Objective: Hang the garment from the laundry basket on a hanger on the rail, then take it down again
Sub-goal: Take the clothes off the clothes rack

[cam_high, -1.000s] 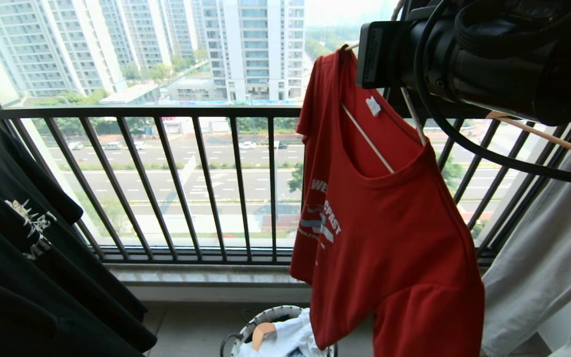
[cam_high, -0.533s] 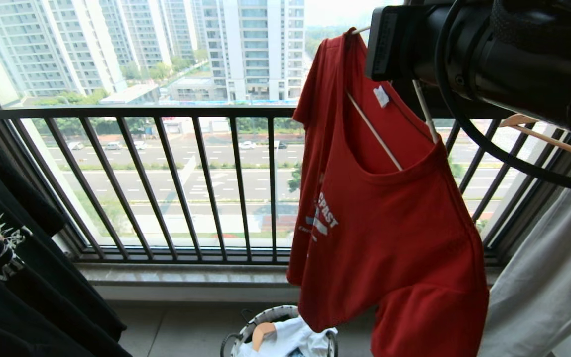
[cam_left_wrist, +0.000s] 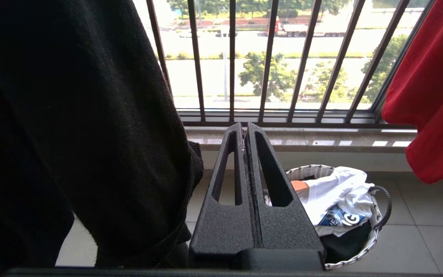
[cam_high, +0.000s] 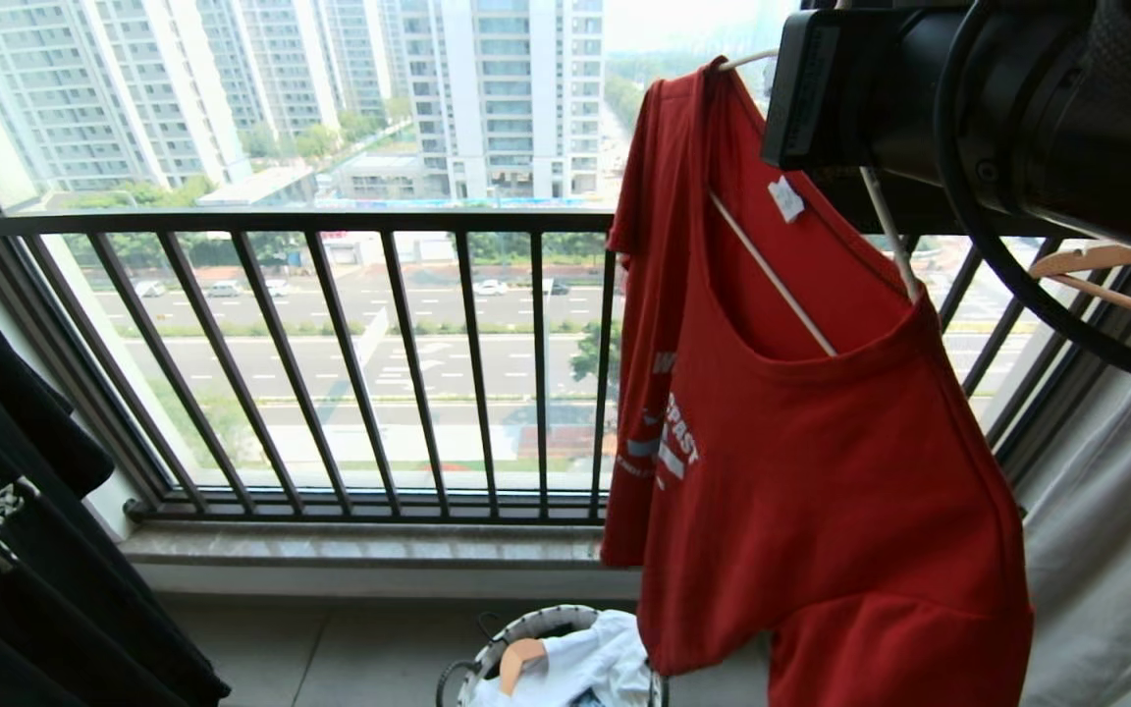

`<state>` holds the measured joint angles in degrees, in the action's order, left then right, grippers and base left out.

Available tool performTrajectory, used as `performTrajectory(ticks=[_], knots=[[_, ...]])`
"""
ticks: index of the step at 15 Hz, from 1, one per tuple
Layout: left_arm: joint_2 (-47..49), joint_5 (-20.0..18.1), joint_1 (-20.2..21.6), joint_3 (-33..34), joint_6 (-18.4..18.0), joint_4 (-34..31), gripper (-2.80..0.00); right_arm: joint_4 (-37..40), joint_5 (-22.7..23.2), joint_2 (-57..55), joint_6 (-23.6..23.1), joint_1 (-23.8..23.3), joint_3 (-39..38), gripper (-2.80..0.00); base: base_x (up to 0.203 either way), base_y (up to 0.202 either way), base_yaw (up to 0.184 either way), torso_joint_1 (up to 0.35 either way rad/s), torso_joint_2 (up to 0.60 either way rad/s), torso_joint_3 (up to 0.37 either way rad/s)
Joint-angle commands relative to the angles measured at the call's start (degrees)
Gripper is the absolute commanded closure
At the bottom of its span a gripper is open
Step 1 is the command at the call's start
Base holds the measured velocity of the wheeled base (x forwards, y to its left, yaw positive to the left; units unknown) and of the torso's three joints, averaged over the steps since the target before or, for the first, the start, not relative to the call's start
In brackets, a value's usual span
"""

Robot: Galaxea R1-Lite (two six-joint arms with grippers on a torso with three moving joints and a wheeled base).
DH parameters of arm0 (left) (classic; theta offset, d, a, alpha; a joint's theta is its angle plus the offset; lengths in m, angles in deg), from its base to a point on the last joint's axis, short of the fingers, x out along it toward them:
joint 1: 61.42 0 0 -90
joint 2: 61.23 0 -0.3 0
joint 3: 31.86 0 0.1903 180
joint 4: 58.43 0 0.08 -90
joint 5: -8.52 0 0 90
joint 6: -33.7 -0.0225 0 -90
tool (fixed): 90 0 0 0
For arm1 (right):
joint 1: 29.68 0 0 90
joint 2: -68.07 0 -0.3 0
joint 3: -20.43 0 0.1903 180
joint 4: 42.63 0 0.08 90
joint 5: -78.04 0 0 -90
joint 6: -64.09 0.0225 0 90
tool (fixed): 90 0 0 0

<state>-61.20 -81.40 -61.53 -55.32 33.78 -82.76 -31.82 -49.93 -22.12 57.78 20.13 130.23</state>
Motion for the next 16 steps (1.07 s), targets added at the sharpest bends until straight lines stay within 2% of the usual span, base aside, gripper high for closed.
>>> performTrajectory(ticks=[1, 8, 16], knots=[[0.0, 0.0, 0.0, 0.0, 0.0, 0.0, 0.0, -0.4, -0.3, 1.5, 0.0, 1.3, -1.4, 0.0, 0.0, 0.0, 0.0, 0.0, 0.0, 0.0], [0.0, 0.0, 0.0, 0.0, 0.0, 0.0, 0.0, -1.1, -0.7, 1.4, -0.2, 3.0, -1.7, 0.0, 0.0, 0.0, 0.0, 0.0, 0.0, 0.0], [0.0, 0.0, 0.0, 0.0, 0.0, 0.0, 0.0, -1.7, -1.6, 3.4, -3.5, 3.7, -1.4, 0.0, 0.0, 0.0, 0.0, 0.0, 0.0, 0.0]])
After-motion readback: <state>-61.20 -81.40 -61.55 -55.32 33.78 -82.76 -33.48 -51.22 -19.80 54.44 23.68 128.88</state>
